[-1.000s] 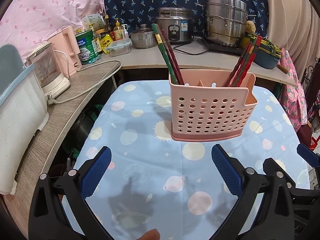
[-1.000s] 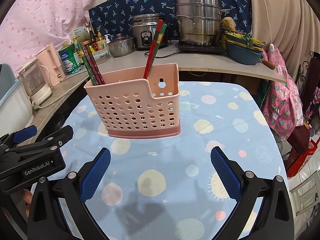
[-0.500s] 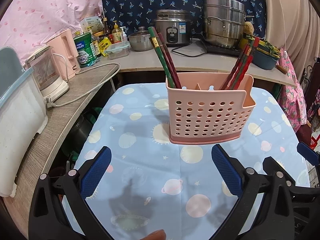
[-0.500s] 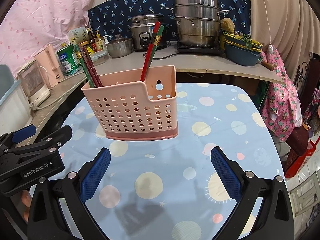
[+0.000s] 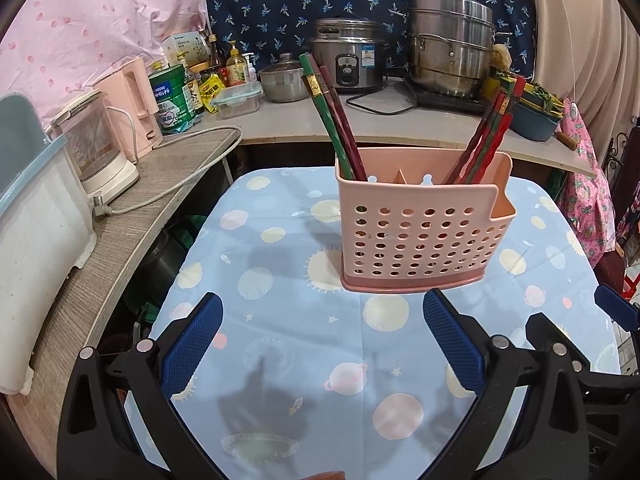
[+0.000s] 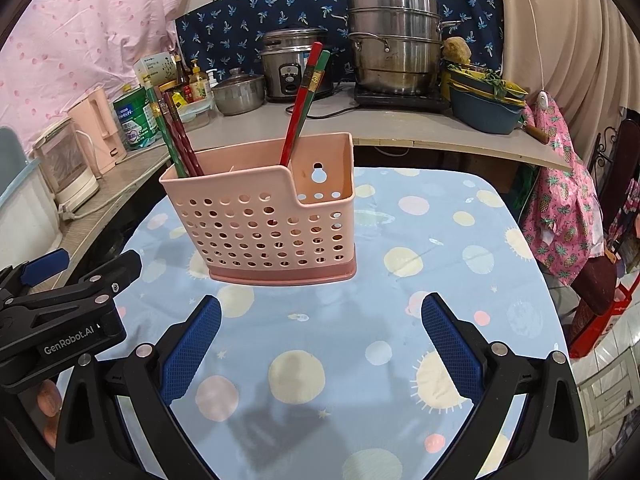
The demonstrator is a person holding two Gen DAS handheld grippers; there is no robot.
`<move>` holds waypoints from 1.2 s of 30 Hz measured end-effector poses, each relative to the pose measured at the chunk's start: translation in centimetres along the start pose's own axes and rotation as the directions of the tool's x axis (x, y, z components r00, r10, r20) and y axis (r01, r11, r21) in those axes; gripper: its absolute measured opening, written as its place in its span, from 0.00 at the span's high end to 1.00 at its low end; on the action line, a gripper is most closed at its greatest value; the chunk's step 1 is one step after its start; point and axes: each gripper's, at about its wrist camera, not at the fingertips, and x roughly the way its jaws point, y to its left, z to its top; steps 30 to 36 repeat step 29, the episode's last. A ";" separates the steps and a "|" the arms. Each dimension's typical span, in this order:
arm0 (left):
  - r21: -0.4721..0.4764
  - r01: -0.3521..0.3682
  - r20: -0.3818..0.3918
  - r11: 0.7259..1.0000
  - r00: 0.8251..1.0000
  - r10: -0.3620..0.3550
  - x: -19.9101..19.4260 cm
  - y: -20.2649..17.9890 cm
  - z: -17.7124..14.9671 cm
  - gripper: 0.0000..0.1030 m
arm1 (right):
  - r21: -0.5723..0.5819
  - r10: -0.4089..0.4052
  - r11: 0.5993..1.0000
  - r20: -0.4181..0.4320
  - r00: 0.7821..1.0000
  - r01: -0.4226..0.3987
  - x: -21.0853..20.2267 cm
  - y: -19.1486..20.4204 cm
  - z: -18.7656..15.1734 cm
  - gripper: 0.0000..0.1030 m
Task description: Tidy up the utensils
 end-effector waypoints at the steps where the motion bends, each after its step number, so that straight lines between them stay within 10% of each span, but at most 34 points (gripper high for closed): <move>1: 0.000 0.000 -0.001 1.000 1.000 0.000 0.0 0.0 0.0 0.07 | 0.000 -0.001 1.000 -0.001 1.000 0.001 0.0 0.0 0.0 0.06; 36: 0.000 -0.007 -0.001 1.000 1.000 0.007 0.3 -0.1 0.0 0.07 | 0.000 -0.023 1.000 0.000 1.000 0.023 0.6 -0.4 -0.2 0.06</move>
